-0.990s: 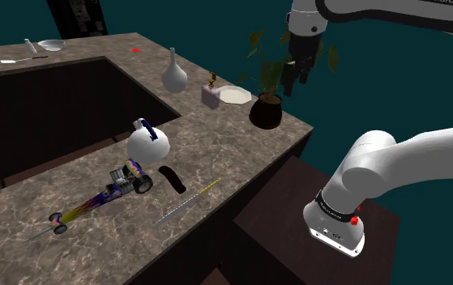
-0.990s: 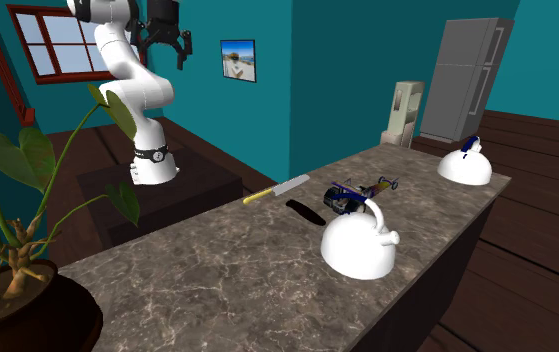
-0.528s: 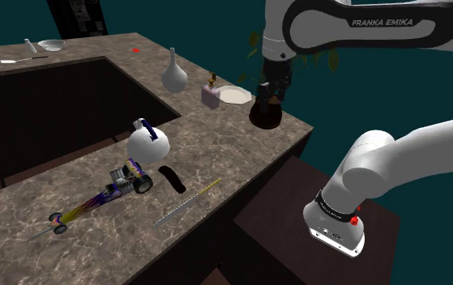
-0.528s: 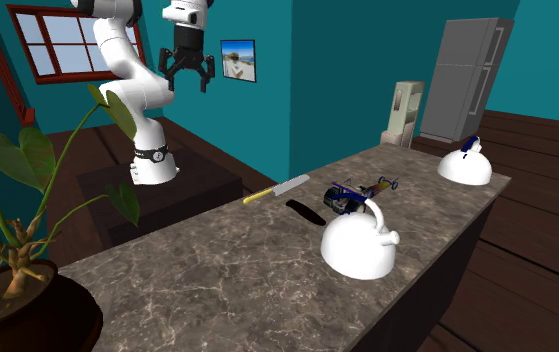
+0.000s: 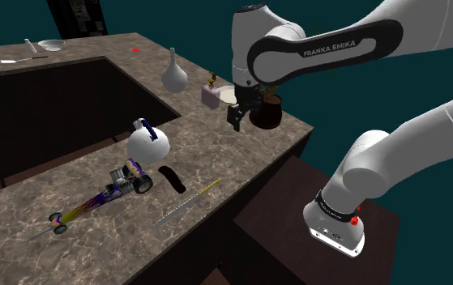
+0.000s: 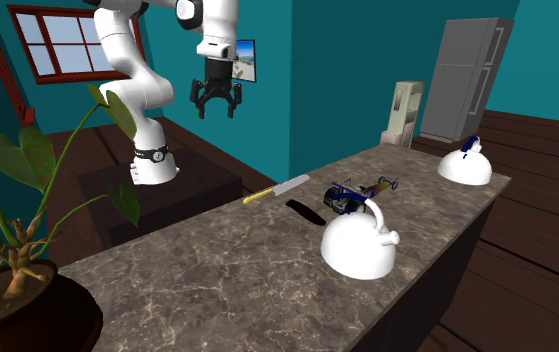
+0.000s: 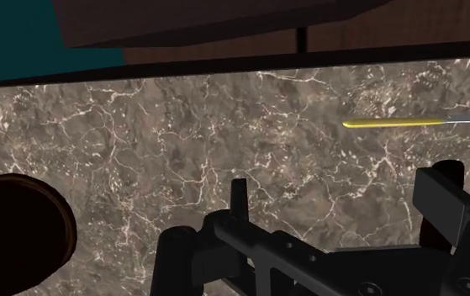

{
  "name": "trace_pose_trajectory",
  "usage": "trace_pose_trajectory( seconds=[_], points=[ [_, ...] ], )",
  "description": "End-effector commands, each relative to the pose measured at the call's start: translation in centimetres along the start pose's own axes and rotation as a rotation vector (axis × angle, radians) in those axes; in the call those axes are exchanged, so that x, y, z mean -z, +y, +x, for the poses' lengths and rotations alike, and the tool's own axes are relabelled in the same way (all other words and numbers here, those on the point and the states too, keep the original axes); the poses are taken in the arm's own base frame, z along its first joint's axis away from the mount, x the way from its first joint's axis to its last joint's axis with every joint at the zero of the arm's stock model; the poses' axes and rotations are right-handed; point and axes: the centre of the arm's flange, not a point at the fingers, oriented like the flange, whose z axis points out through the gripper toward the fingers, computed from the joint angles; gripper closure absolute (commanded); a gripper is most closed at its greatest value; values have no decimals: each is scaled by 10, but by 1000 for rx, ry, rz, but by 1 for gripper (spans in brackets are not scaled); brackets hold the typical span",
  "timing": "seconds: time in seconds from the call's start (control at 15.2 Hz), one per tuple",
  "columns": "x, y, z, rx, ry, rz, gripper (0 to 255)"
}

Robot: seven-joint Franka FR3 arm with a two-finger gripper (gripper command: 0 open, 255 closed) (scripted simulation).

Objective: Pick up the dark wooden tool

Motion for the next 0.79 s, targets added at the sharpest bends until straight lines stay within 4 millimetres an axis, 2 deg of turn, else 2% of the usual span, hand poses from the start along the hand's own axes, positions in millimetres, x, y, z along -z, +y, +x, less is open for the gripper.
trace_pose_trajectory(
  seconds=[0.0,0.73],
  points=[
    [-18,-14,11,-8,4,4,0],
    [-105,-101,84,-48,17,23,0]
  ],
)
